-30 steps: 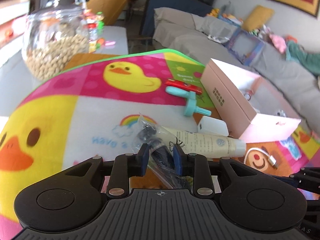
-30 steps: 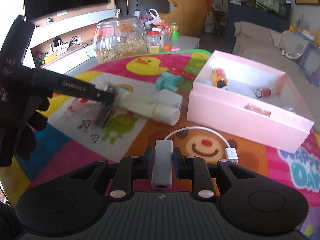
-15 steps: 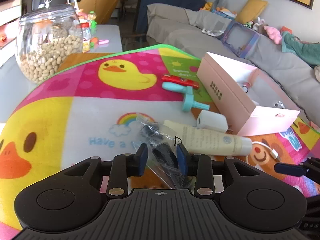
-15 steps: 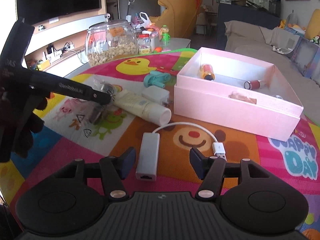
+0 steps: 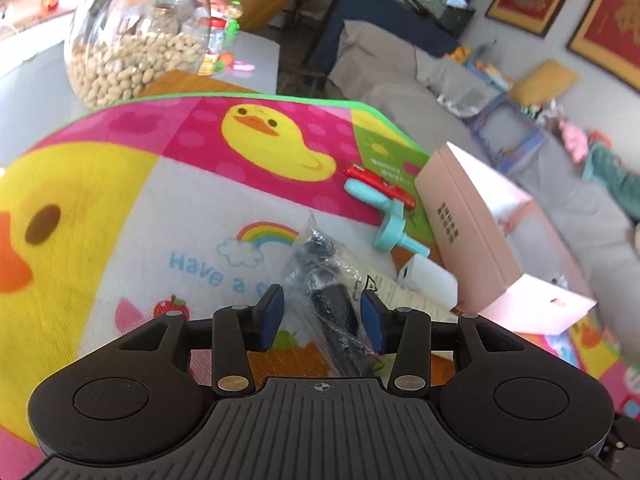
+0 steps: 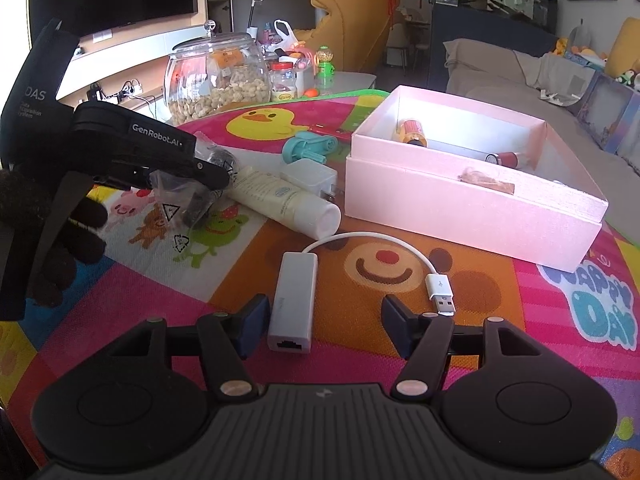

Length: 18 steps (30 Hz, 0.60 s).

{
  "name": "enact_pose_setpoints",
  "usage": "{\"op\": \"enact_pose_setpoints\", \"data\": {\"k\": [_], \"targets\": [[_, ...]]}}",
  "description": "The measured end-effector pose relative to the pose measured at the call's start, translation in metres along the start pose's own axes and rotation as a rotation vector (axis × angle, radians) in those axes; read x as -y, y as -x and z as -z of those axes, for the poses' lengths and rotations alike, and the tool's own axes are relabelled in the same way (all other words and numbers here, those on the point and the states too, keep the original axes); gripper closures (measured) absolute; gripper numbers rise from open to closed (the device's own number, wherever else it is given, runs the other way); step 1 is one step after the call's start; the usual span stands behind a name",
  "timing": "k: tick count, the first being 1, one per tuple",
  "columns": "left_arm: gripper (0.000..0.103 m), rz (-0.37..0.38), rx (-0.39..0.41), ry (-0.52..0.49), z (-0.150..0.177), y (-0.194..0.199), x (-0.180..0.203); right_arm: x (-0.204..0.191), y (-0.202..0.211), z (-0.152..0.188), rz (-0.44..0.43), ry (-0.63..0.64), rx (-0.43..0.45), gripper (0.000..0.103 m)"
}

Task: Organize rigid objects
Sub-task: 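Lift the ethernet adapter with the right gripper while the left lifts the clear bag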

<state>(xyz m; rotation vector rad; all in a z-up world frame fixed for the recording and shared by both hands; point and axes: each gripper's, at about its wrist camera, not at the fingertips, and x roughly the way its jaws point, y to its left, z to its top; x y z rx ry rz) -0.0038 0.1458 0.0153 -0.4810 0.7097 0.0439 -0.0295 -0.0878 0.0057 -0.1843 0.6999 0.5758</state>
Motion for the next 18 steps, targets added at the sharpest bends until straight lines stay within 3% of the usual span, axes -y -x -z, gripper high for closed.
{"op": "enact_pose_setpoints", "data": {"k": [7,10,12,18], "targets": [[0.063,0.018,-0.003,-0.053,0.004,0.004,0.005,-0.003,-0.005,-0.005,-0.002,0.007,-0.001,0.043],[0.067,0.044,0.011,-0.112,0.012,0.006,0.010,-0.013,-0.009,-0.009,-0.014,0.052,0.005,0.061],[0.070,0.060,0.009,-0.145,0.017,0.010,0.014,-0.017,-0.009,-0.013,-0.028,0.060,-0.008,0.079],[0.080,0.063,-0.009,-0.351,0.044,0.040,0.037,-0.014,0.019,-0.015,-0.031,0.050,0.000,0.082]]}}
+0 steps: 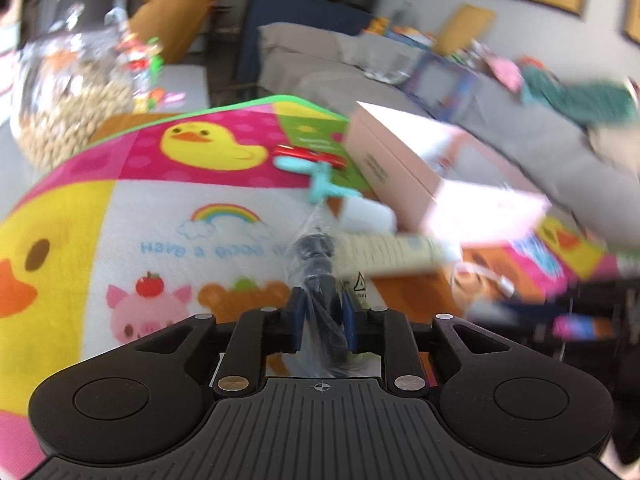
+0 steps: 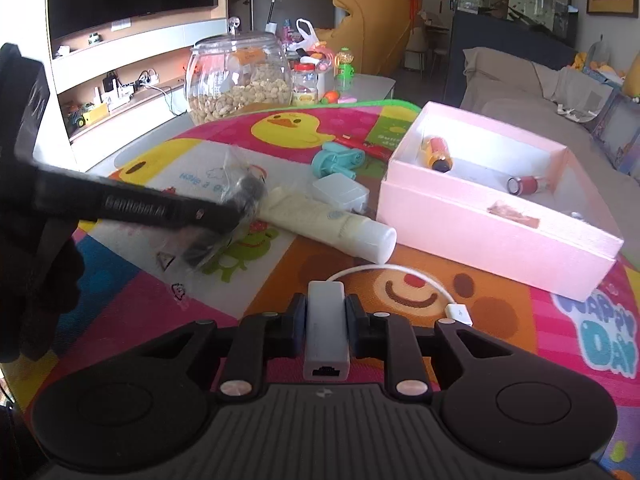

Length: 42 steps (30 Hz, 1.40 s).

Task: Organize rigid objects
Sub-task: 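Lift the ethernet adapter with the right gripper while the left lifts the clear bag, then carry the adapter and clear bag into the pink box and open both grippers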

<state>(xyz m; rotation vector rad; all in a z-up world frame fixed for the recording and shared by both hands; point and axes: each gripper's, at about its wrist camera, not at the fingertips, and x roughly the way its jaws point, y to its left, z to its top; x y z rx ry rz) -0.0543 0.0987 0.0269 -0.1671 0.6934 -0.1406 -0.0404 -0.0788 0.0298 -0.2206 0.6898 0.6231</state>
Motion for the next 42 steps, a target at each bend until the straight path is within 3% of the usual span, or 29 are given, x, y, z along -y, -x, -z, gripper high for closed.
{"op": "enact_pose_setpoints", "data": {"k": [6,11,15,18,23,26,29,34,39,42], "targets": [[0.081,0.101,-0.007,-0.118,0.023,0.033,0.030,0.020,0.061,-0.001,0.019,-0.057,0.063,0.082],[0.081,0.208,0.079,-0.156,0.006,0.062,0.060,0.031,0.116,-0.020,0.036,-0.060,0.163,0.082],[0.081,0.261,0.176,-0.228,-0.032,0.077,0.086,0.033,0.155,-0.040,0.062,-0.029,0.266,0.082],[0.081,0.256,0.256,-0.280,-0.080,0.078,0.101,0.036,0.174,-0.049,0.079,-0.021,0.325,0.082],[0.080,0.324,0.330,-0.213,-0.162,0.038,0.116,0.039,0.185,-0.044,0.092,-0.025,0.364,0.082],[0.078,0.242,0.337,-0.194,-0.186,0.004,0.123,0.044,0.180,-0.036,0.104,-0.033,0.345,0.083],[0.078,0.186,0.347,-0.155,-0.183,-0.017,0.112,0.052,0.167,-0.033,0.129,-0.050,0.320,0.083],[0.078,0.187,0.226,-0.091,-0.139,-0.034,0.069,0.074,0.140,-0.044,0.133,-0.148,0.305,0.082],[0.078,0.110,0.100,-0.165,-0.093,-0.042,0.031,0.094,0.109,-0.092,0.110,-0.165,0.385,0.082],[0.078,0.113,0.061,-0.170,-0.081,-0.043,0.015,0.108,0.085,-0.126,0.097,-0.130,0.387,0.079]]}}
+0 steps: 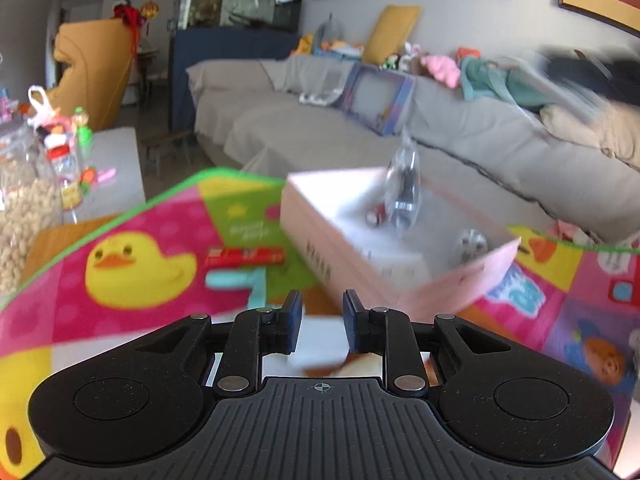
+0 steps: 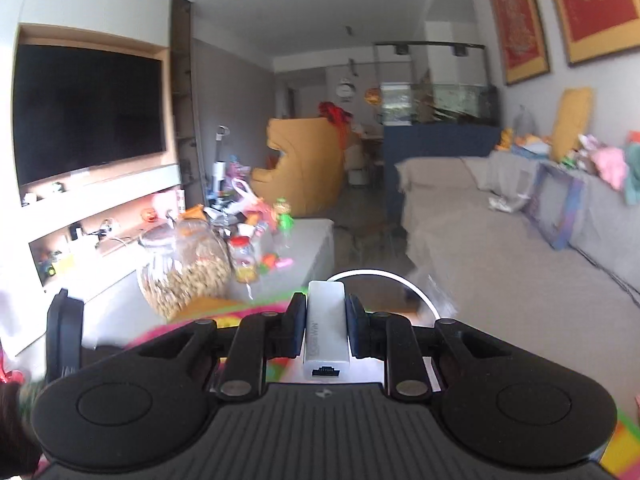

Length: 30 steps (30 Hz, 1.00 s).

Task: Organize rigid objects
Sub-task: 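Carry the adapter and clear bag into the pink box and open both grippers, then grasp the white lotion tube with the left gripper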

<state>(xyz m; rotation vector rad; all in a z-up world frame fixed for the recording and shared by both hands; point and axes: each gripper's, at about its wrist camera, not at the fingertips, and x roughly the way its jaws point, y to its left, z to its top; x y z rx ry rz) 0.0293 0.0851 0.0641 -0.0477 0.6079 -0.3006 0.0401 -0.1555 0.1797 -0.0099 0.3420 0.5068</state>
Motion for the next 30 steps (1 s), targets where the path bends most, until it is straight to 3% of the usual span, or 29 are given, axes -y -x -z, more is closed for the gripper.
{"op": "enact_pose_setpoints", "data": {"k": [1,3,7,12,16,21,25,30], "targets": [[0.078,0.009,-0.004,0.011,0.004,0.002,-0.003,-0.001,-0.011,-0.005,0.032,0.006,-0.007,0.075],[0.078,0.026,-0.007,0.028,0.012,0.008,-0.007,-0.004,-0.026,-0.010,0.093,0.016,-0.014,0.057],[0.078,0.063,-0.028,0.025,0.028,0.009,-0.001,0.004,-0.029,0.009,0.123,-0.032,-0.051,0.055],[0.078,0.068,-0.024,-0.028,0.032,-0.006,0.014,0.017,-0.034,0.053,0.151,-0.051,-0.192,0.054],[0.078,0.103,-0.069,-0.069,0.033,-0.024,0.019,0.018,-0.036,0.085,0.098,-0.112,-0.284,0.054],[0.074,0.159,-0.096,-0.222,0.036,-0.024,0.035,-0.004,-0.032,0.120,0.052,-0.046,-0.345,0.054],[0.070,0.141,-0.113,-0.347,0.039,-0.024,0.049,-0.018,-0.036,0.135,0.052,0.003,-0.372,0.051],[0.066,0.141,-0.139,-0.268,0.028,-0.038,0.053,-0.022,-0.040,0.147,0.029,-0.029,-0.398,0.049]]}}
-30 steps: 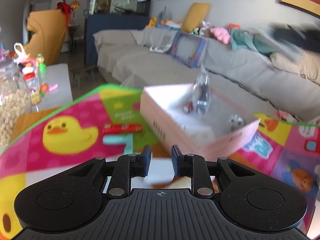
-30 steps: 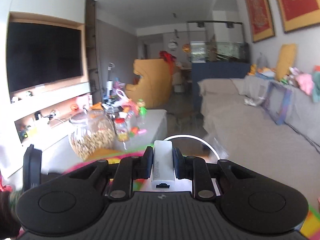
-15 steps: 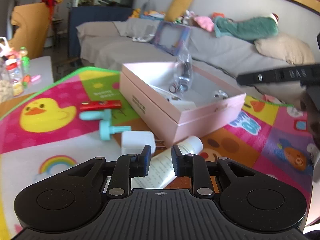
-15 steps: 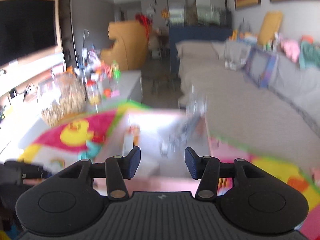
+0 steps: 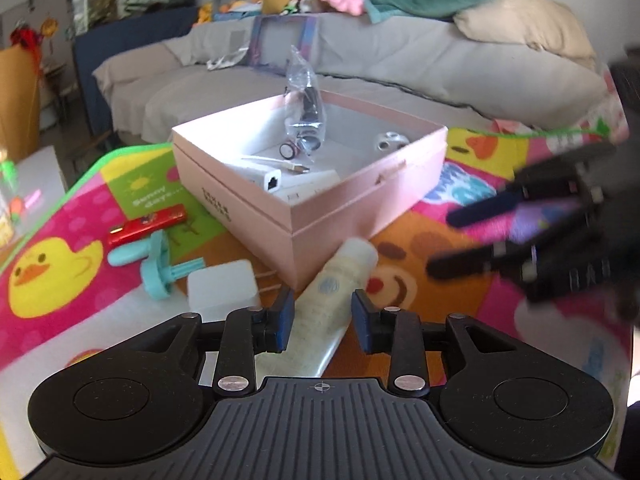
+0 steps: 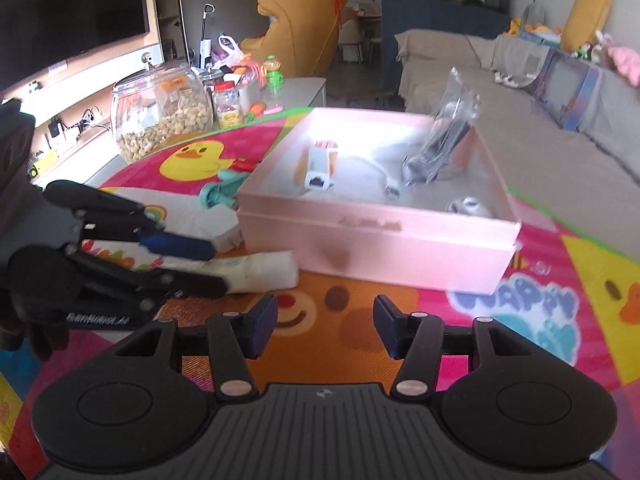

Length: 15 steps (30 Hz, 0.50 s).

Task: Organize rigid objects
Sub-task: 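Grasp the white lotion tube with the left gripper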

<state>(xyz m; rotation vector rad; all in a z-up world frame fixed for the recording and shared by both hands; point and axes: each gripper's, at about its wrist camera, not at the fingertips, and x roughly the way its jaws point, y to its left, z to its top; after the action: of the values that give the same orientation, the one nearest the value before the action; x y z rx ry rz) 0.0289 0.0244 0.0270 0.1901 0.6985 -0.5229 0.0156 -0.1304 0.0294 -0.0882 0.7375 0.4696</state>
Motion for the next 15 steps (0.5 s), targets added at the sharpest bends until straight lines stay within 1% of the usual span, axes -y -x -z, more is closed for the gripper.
{"op": "enact_pose_setpoints", "data": {"k": [2,6,10,15], "targets": [[0.059,-0.004,-0.022,-0.003,-0.007,-0.008,0.004,-0.001,-0.002,0.003,0.004,0.001,-0.009,0.049],[0.056,0.006,-0.082,0.008,-0.018,-0.021,0.011,0.002,-0.005,0.010,0.017,-0.003,-0.025,0.048],[0.054,0.013,-0.157,0.062,-0.020,-0.034,0.012,0.008,-0.007,0.016,0.014,-0.031,-0.040,0.048],[0.055,0.001,-0.148,0.060,-0.017,-0.032,0.014,0.009,-0.005,0.019,0.007,-0.039,-0.027,0.045]]}}
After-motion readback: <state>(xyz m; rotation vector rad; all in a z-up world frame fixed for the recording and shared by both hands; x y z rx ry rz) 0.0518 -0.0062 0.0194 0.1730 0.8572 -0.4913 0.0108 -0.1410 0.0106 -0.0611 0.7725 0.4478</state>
